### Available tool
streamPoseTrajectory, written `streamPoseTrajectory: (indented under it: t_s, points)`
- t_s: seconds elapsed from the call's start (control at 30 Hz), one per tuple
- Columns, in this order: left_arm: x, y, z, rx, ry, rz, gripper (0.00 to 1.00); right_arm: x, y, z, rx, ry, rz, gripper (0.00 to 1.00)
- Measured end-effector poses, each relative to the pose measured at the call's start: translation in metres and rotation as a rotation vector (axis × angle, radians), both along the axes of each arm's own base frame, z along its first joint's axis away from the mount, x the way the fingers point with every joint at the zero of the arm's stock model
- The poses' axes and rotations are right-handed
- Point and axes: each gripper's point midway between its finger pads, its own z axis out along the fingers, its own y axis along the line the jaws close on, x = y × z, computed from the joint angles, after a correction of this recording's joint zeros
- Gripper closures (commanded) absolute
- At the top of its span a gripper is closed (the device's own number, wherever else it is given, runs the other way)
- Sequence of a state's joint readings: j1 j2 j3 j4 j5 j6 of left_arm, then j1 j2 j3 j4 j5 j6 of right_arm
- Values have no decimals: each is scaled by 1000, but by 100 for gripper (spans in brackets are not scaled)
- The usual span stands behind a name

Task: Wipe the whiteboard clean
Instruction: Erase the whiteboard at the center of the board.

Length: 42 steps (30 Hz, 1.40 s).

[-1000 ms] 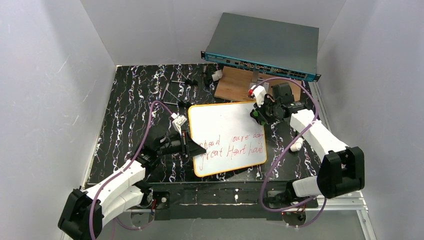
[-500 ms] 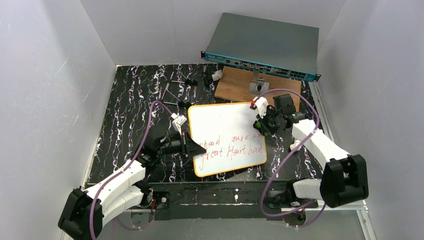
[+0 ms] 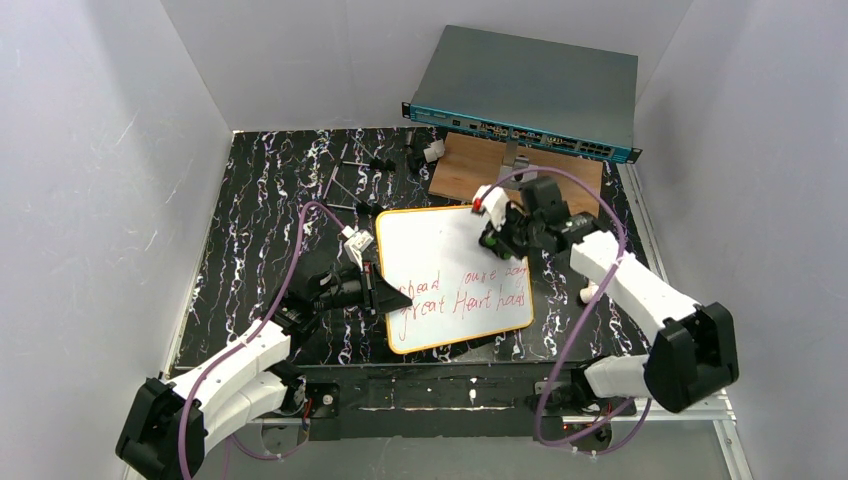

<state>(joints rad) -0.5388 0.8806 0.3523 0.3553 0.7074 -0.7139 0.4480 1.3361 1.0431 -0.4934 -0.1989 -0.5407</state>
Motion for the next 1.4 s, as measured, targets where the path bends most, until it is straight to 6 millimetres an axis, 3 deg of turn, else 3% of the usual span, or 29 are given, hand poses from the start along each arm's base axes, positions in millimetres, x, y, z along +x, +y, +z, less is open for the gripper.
streamPoseTrajectory:
  t_s: [0.13,0.23,0.37,0.47,0.6,0.73,0.87,0.93,1.03,1.13,1.3,1.4]
  points:
    - [0,0,-1,1,11,5,100,-39,6,-19,-3,37,76,99]
    - [0,0,0,0,13,6,100,-40,-8,-28,2,64,39,99]
    - [0,0,0,0,10,4,100,-21,-41,-36,-11,94,-83,99]
    - [0,0,-1,0,14,6,100,-3,-55,-37,-34,107,-141,99]
    - [3,1,-1,4,10,22,100,30,-51,-21,-41,80,-163,99]
    - [3,1,0,5,-5,18,100,47,-36,2,-22,19,-142,99]
    - [1,2,0,8,-11,12,100,30,-18,7,-5,3,-71,99]
    - [0,1,0,6,-12,3,100,10,-14,1,6,14,-34,99]
    - [-3,1,0,3,-4,-13,100,-21,-21,-18,1,48,-11,99]
    - [-3,0,-1,1,11,-10,100,-37,-34,-37,-24,80,-30,99]
    - [-2,0,-1,0,25,-1,100,-26,-47,-43,-39,107,-94,99]
    - [0,1,-1,2,14,9,100,-5,-46,-32,-45,102,-124,99]
